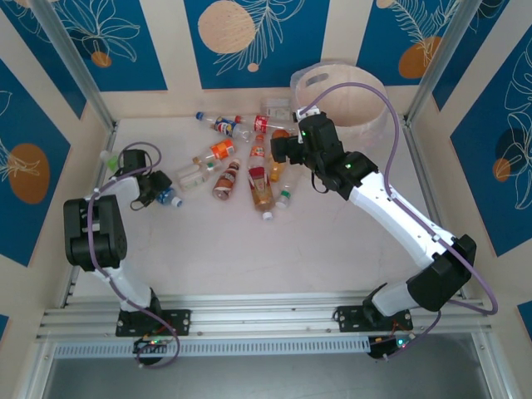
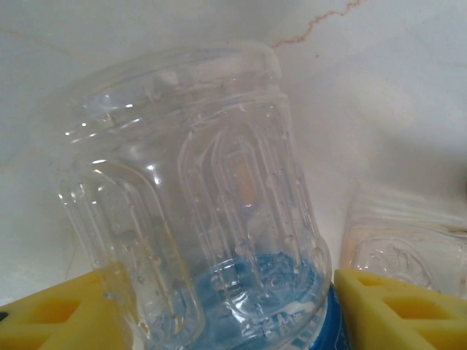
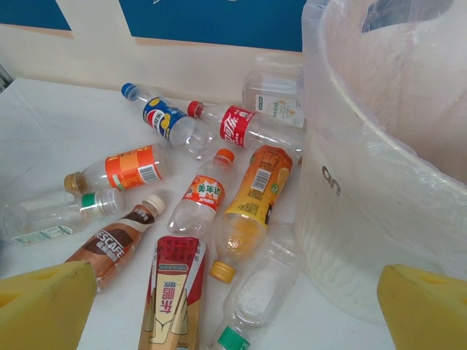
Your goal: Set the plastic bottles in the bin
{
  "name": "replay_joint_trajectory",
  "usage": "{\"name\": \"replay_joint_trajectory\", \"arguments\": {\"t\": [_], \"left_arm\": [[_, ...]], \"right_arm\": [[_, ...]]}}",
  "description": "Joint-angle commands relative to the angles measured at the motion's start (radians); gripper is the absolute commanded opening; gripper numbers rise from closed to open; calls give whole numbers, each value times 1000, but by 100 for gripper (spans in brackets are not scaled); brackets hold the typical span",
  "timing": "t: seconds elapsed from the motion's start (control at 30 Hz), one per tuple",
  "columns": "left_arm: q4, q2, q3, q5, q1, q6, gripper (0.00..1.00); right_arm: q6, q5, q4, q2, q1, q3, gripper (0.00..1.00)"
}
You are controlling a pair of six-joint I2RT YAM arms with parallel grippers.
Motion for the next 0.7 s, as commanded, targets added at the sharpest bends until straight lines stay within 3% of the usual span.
{"name": "replay_joint_trajectory", "arguments": {"t": [0.0, 0.07, 0.43, 0.67], "left_arm": [[0, 4, 18, 23, 14, 12, 56], [-4, -6, 18, 23, 13, 19, 51], [12, -29, -19, 49, 13, 12, 47], [-54, -208, -29, 55, 8, 71, 45]], "right_arm": [[22, 12, 28, -40, 5, -15, 99], [27, 10, 28, -38, 5, -17, 99], [60, -5, 13, -31, -1, -25, 99], [105, -18, -15, -50, -3, -37, 99]]}}
